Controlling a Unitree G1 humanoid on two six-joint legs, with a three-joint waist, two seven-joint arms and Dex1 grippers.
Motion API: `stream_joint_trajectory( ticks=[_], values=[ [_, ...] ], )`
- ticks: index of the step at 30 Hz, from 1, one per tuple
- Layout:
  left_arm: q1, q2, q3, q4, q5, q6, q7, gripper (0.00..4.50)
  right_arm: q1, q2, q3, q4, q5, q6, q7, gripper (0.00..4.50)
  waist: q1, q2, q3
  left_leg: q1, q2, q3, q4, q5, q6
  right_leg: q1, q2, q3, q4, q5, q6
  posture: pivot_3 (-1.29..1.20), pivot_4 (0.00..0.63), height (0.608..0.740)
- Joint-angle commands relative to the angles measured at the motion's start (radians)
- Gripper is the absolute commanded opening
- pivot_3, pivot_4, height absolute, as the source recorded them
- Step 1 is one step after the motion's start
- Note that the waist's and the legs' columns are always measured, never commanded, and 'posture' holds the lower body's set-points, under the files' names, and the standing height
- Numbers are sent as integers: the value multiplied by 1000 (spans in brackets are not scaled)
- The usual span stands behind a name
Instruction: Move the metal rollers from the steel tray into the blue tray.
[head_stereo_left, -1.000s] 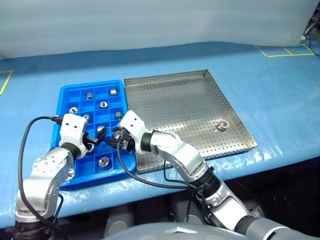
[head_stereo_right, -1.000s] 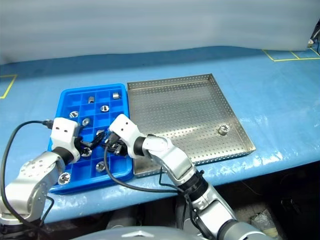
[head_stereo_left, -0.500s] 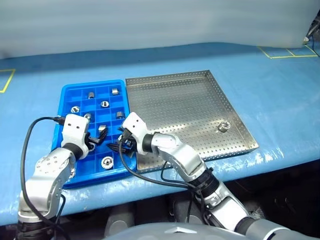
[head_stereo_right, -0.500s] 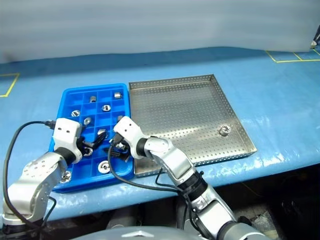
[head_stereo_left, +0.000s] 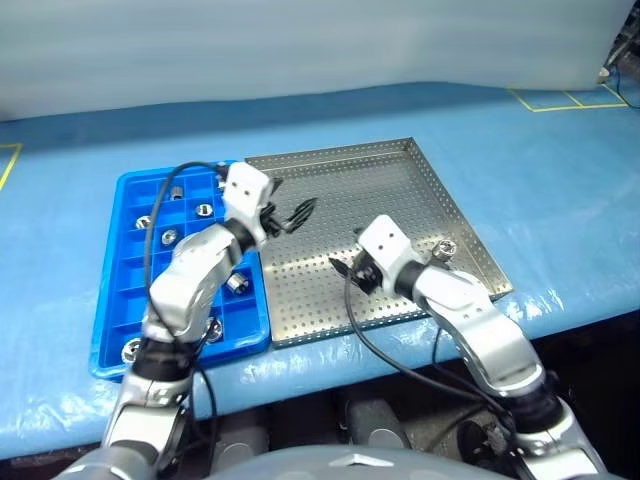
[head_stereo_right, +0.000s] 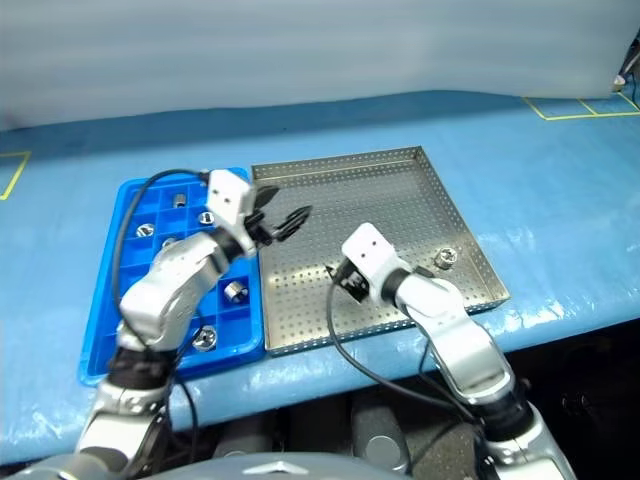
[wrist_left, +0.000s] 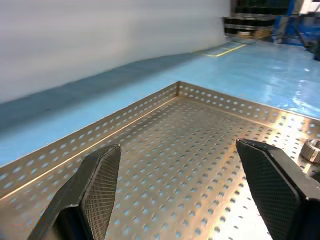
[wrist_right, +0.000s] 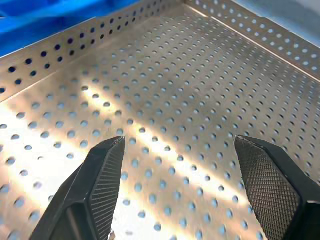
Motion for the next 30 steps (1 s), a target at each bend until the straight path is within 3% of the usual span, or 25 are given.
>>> stream_joint_trajectory(
  ticks=[1, 8, 12, 18, 23, 30],
  values=[
    [-124, -70, -38, 224, 45, -131, -37, 4038, 50, -25, -42, -180, 40, -6, 22, 3666, -39, 0, 0, 0, 0, -1, 0, 0, 0, 0, 0, 0, -1, -1, 2, -451, 150, 740],
    [-316, -176, -139, 665, 206, -322, -48, 4038, 142, -23, -73, -310, 58, 44, -19, 3666, -211, 0, 0, 0, -4, -1, 0, -3, 6, 1, -3, 7, -2, -4, 13, -595, 150, 740],
    [-387, -224, -152, 862, 287, -404, 34, 4038, 189, -29, -87, -348, 47, 70, -56, 3666, -306, -1, 0, 0, -5, 3, 0, -5, 9, 1, -4, 11, -3, -6, 18, -636, 150, 740],
    [-443, -265, -164, 1041, 376, -454, 127, 4038, 225, -23, -93, -380, 46, 90, -98, 3666, -423, -3, 2, 2, -5, 10, -1, -6, 10, 2, -4, 18, -2, -5, 22, -660, 150, 740],
    [-443, -263, -179, 1092, 444, -476, 189, 4038, 226, -17, -104, -375, 48, 94, -118, 3666, -481, -3, 2, 4, -4, 14, -1, -6, 10, 4, -5, 21, -2, -3, 25, -660, 150, 740],
    [-441, -245, -146, 1115, 466, -465, 265, 4038, 209, -14, -92, -349, 55, 86, -122, 3666, -504, -5, 2, 5, -6, 16, -1, -4, 15, 6, -12, 23, -2, 0, 30, -625, 150, 740]
  ],
)
